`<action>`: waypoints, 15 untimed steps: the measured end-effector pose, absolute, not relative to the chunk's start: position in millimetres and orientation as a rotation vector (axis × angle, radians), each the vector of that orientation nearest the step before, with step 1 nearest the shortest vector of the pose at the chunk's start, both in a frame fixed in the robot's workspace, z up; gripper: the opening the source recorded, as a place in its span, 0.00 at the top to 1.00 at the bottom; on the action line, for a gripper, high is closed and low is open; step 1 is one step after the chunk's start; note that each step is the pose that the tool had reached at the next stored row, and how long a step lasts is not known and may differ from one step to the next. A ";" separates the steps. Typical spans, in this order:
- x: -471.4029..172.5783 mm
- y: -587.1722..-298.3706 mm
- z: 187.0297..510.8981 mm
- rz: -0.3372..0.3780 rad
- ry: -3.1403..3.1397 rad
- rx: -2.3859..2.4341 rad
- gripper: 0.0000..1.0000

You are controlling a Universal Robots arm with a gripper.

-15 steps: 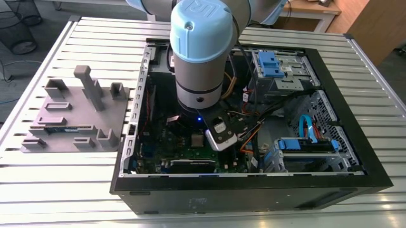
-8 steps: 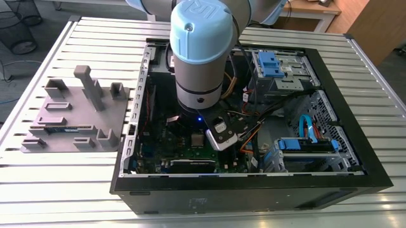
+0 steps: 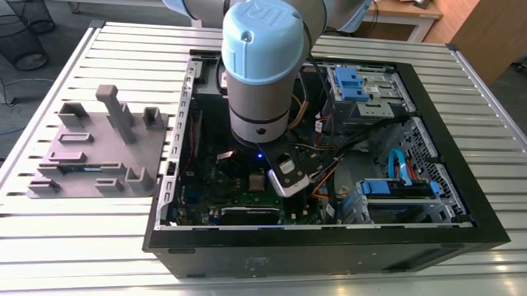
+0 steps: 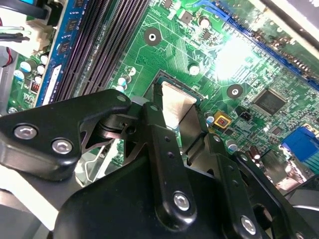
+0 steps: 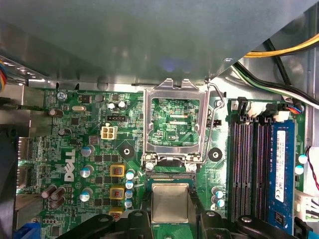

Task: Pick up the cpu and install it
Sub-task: 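Place the cpu into insertion slot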

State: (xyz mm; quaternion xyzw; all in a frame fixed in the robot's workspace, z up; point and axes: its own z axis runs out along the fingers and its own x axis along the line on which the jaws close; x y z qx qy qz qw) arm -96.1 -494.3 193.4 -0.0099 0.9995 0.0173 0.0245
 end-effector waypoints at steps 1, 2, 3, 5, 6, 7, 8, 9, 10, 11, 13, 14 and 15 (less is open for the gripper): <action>-96.1 -494.3 193.4 0.053 3.092 -0.029 0.62; -96.1 -494.3 193.4 0.054 3.092 -0.028 0.62; -96.1 -494.3 193.3 0.054 3.092 -0.028 0.62; -96.1 -494.3 193.3 0.054 3.092 -0.028 0.62; -96.1 -494.4 193.3 0.055 3.092 -0.028 0.62; -96.1 -494.3 193.3 0.056 3.092 -0.028 0.62; -96.1 -494.4 193.0 0.056 3.092 -0.028 0.62; -96.1 -494.5 192.7 0.056 3.092 -0.028 0.62; -96.1 -494.6 192.4 0.056 3.092 -0.028 0.62; -96.1 -494.6 192.2 0.056 3.092 -0.028 0.62; -96.1 -494.6 191.9 0.056 3.092 -0.028 0.62; -96.1 -494.6 191.8 0.056 3.092 -0.028 0.62; -96.1 -494.6 191.7 0.057 3.092 -0.028 0.62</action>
